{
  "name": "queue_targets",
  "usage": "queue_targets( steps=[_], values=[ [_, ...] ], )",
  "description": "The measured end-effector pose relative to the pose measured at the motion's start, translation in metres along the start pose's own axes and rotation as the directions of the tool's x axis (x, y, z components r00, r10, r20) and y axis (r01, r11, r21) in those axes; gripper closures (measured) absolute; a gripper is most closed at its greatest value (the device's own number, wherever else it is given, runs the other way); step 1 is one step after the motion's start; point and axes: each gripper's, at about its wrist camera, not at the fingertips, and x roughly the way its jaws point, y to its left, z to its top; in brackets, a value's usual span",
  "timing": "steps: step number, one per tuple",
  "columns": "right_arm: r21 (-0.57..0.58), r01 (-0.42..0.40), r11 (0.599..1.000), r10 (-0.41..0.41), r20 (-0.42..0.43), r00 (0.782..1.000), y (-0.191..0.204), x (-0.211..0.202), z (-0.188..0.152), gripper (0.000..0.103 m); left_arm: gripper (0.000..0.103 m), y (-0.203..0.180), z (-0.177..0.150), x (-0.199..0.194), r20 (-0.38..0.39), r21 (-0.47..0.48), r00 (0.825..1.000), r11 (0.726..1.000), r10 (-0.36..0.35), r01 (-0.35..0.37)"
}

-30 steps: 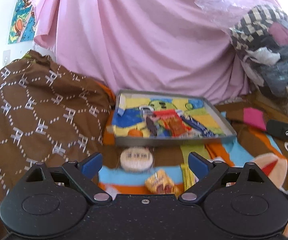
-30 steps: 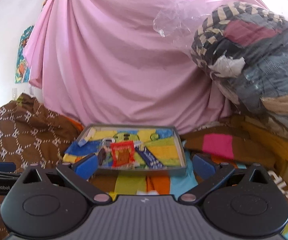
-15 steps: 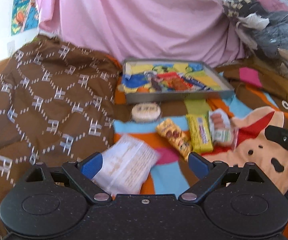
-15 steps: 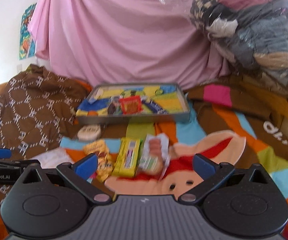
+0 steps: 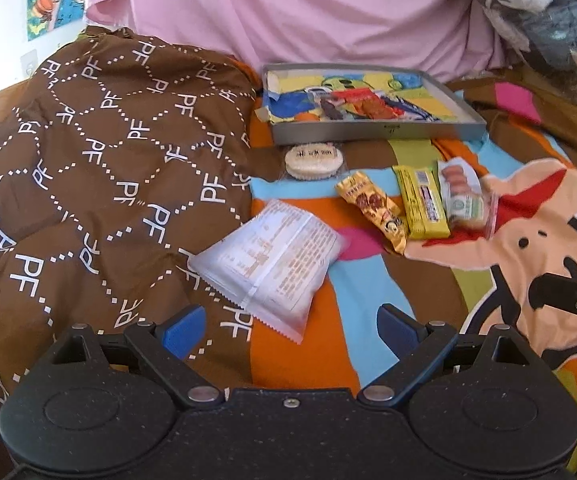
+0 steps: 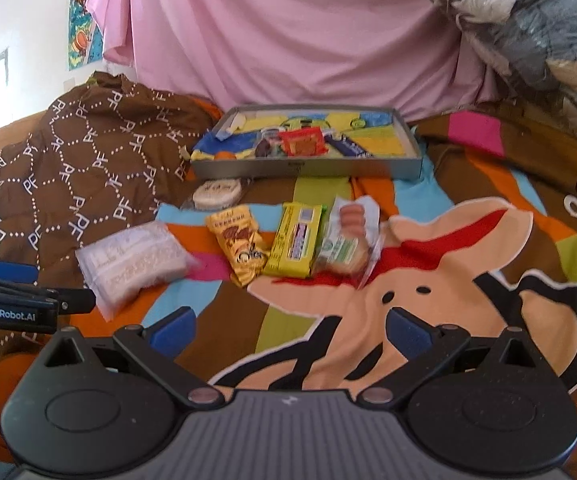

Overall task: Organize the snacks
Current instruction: 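Move both open tools over the remaining snacks on the bedspread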

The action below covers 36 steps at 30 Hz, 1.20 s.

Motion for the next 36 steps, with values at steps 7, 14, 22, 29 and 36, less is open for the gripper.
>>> queue_targets(
  steps=[7,14,22,29,36],
  values=[
    [-0.005,-0.026,1.000,0.026,-0.063,0.998,-0.005,0.012,-0.006,0.000,0.010,-0.014,0.006,-0.002,-0.020,0.135,1.000,0.991,-0.016,0.019],
    [0.008,-0.038,0.999,0.039,-0.109,0.993,-0.012,0.020,-0.004,0.000,0.010,-0.023,0.018,0.006,-0.066,0.213,0.997,0.976,-0.033,0.046],
    [-0.010,-0.073,0.997,0.070,-0.150,0.986,-0.009,0.034,0.000,0.000,0.010,-0.021,0.029,0.018,-0.089,0.233,0.996,0.972,-0.019,0.039],
    [-0.045,-0.103,0.994,0.096,-0.151,0.984,-0.004,0.050,0.006,0.000,0.010,-0.015,0.033,0.032,-0.093,0.252,0.996,0.967,-0.002,0.025],
    [-0.108,-0.152,0.983,0.134,-0.153,0.979,-0.003,0.076,0.013,0.000,0.010,-0.015,0.038,0.048,-0.102,0.353,0.995,0.934,-0.016,0.051]
  ],
)
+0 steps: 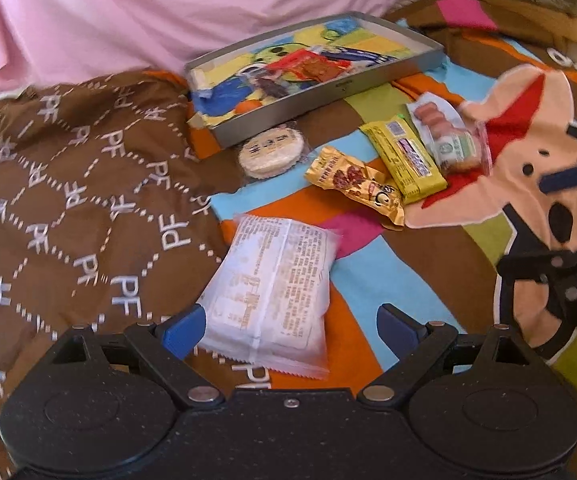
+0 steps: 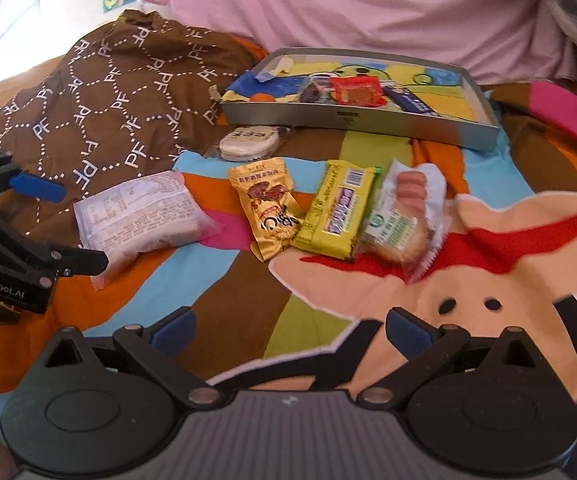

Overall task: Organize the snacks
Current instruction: 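Move both open tools over the remaining snacks on the bedspread, then grasp the white biscuit packet with the left tool while the right tool grasps the gold jerky pouch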

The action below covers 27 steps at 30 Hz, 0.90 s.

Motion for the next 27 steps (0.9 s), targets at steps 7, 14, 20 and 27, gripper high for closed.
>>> queue_targets(
  steps=[7,14,20,27],
  values=[
    [-0.114,-0.062,0.992,0.067,0.038,0.997,-0.001,0.027,0.013,0.000,0.010,0.005,0.005,0.022,-0.006,0.079,1.000,0.997,-0.003,0.004],
    [-0.206,-0.104,0.973,0.119,0.060,0.991,0.004,0.058,0.032,0.000,0.010,0.011,0.006,0.043,-0.044,0.122,0.999,0.992,-0.012,0.017],
    [-0.273,-0.142,0.952,0.168,0.074,0.983,0.004,0.087,0.052,0.000,0.010,0.010,0.005,0.055,-0.070,0.213,0.998,0.977,-0.005,0.020],
    [-0.237,-0.164,0.958,0.178,0.039,0.983,0.000,0.119,0.066,0.000,0.011,0.018,0.010,0.070,-0.116,0.148,0.993,0.988,-0.015,0.032]
  ],
)
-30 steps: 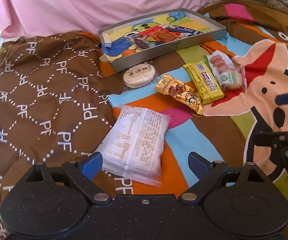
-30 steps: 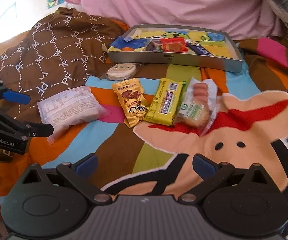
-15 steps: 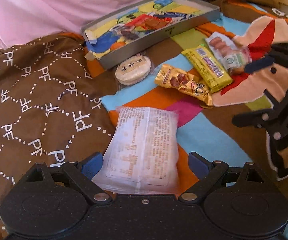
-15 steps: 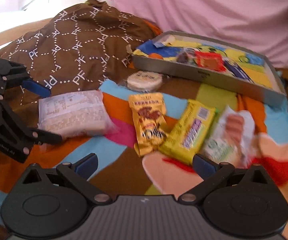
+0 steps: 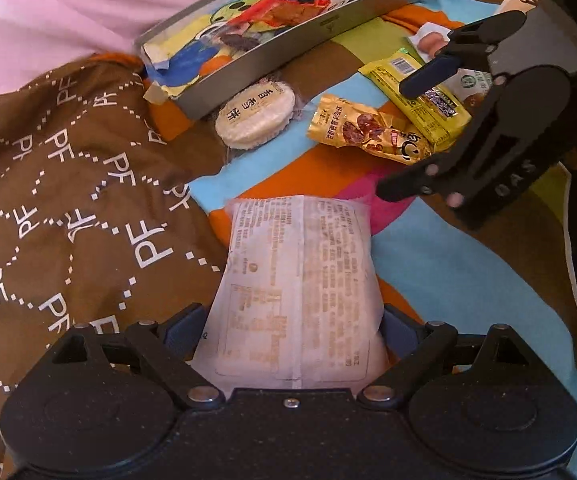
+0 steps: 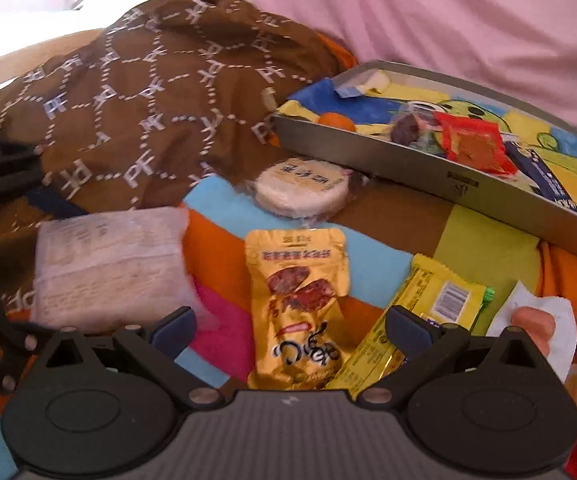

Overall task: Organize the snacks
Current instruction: 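Grasp the white biscuit packet with the left tool while the right tool grasps the gold jerky pouch, then lift the white packet with the left tool while the right tool lifts the gold pouch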

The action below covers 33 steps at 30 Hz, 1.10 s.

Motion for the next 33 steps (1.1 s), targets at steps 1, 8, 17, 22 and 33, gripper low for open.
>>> queue_targets(
  steps=[1,8,17,22,33],
  values=[
    [-0.021,0.026,0.999,-0.025,0.008,1.000,0.004,0.001,0.000,0.001,0.011,-0.001,0.001,0.002,-0.008,0.001,1.000,1.000,0.007,-0.007],
    [-0.040,0.054,0.998,-0.054,-0.004,0.999,0.019,0.011,-0.007,0.020,0.017,-0.005,0.005,0.006,-0.033,-0.008,0.999,1.000,0.026,-0.026],
    [0.165,0.020,0.986,-0.014,-0.034,0.999,0.000,0.004,-0.016,0.041,0.020,0.005,0.009,0.007,-0.061,-0.235,0.998,0.972,-0.018,0.003],
    [0.224,0.012,0.974,-0.001,-0.052,0.999,0.003,-0.005,-0.021,0.043,0.022,0.010,0.009,0.005,-0.069,-0.353,0.996,0.935,-0.056,0.028],
    [0.339,-0.017,0.941,0.061,-0.120,0.991,0.006,-0.056,-0.035,0.043,0.024,0.004,-0.005,-0.007,-0.062,-0.531,0.988,0.843,-0.140,0.086]
  ],
)
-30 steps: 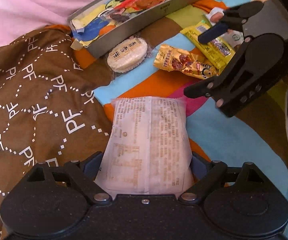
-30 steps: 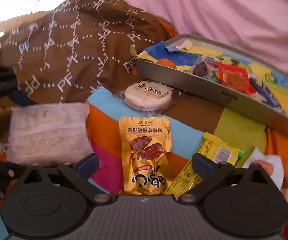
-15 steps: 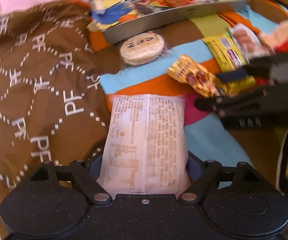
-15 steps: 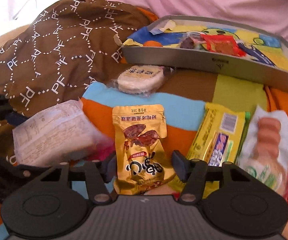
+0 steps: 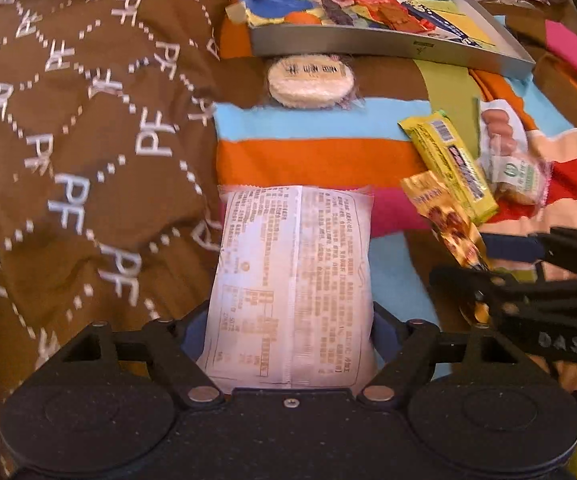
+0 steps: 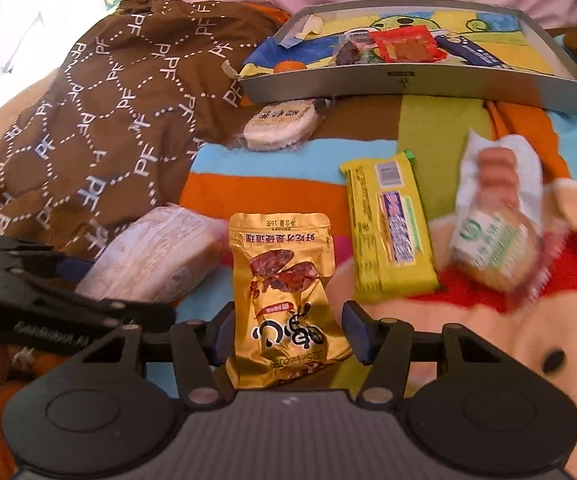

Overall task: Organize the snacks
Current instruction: 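Lift the white packet with the left tool while the right tool lifts the gold pouch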

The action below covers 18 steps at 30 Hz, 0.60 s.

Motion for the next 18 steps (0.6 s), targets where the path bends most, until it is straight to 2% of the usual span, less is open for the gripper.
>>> queue_targets(
  steps=[3,6,9,11,18],
  values=[
    [0.030,-0.008,1.000,0.009,-0.024,1.000,-0.006,-0.015,-0.011,0.043,0.024,-0.005,-0.005,-0.002,-0.028,-0.018,0.999,0.999,-0.045,0.044],
    [0.074,-0.017,0.997,0.019,-0.025,1.000,-0.013,-0.024,-0.020,0.045,0.023,-0.010,-0.008,-0.001,-0.035,-0.003,0.999,0.999,-0.035,0.035],
    [0.064,-0.016,0.998,0.017,-0.007,1.000,-0.015,-0.024,-0.024,0.044,0.023,-0.014,-0.007,0.000,-0.044,0.010,0.999,1.000,-0.020,0.020],
    [0.046,-0.018,0.999,0.018,0.002,1.000,-0.014,-0.021,-0.026,0.041,0.022,-0.015,-0.005,0.002,-0.050,0.010,0.999,1.000,-0.014,0.015],
    [-0.052,-0.020,0.998,0.023,0.043,0.999,0.000,-0.016,-0.035,0.019,0.021,-0.023,-0.004,0.009,-0.032,0.065,0.999,0.998,0.002,0.000]
  ],
)
